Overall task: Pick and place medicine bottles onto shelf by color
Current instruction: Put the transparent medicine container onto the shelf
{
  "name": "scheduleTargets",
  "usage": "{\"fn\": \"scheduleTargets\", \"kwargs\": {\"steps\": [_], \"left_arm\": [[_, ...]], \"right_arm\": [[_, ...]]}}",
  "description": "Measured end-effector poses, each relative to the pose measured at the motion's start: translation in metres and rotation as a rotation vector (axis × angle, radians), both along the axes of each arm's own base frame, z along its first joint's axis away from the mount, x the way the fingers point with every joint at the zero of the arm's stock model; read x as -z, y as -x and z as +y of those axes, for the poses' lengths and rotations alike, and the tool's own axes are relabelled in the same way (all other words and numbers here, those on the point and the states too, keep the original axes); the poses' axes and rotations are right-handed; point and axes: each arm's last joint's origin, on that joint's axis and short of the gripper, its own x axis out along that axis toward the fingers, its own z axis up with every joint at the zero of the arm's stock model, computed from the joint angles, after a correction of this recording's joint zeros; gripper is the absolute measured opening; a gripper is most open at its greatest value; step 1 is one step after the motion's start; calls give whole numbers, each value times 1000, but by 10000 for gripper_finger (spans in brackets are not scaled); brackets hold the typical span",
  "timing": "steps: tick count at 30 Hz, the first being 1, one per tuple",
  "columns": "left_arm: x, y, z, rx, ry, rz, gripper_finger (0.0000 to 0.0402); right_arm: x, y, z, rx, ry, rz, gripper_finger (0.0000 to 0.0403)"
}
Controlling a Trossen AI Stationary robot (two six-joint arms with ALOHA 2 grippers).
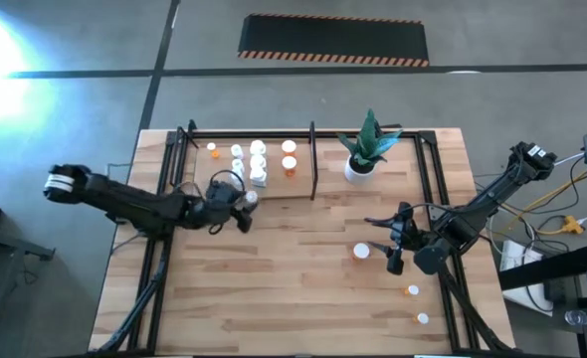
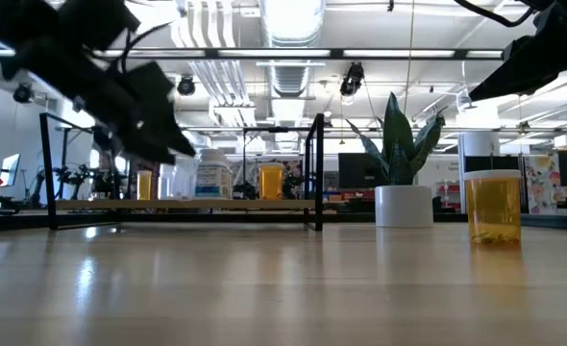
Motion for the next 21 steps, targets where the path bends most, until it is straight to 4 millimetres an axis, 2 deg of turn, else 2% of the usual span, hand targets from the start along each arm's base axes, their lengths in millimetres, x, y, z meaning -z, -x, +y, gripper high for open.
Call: {"fn": "scheduleTargets", "kwargs": {"steps": [4, 7, 10, 13, 15, 21], "left_arm": [[-26, 4, -11, 172, 85, -36, 256], [-42, 4, -24, 325, 75, -47, 256], [-51, 4, -34, 399, 36, -50, 256], [-53, 1, -40, 427, 0, -35, 256], [-48, 0, -48, 506, -64, 21, 256], [-28, -12, -85, 770, -203, 190, 256]], "right_arm": [[1, 0, 2, -44, -39, 31, 244], [2, 1, 3, -87, -75, 62, 244], [2, 1, 4, -102, -87, 74, 244], [2, 1, 4, -98, -91, 73, 244], [2, 1, 4, -98, -92, 73, 244], [2, 1, 4, -98, -92, 73, 244]]}}
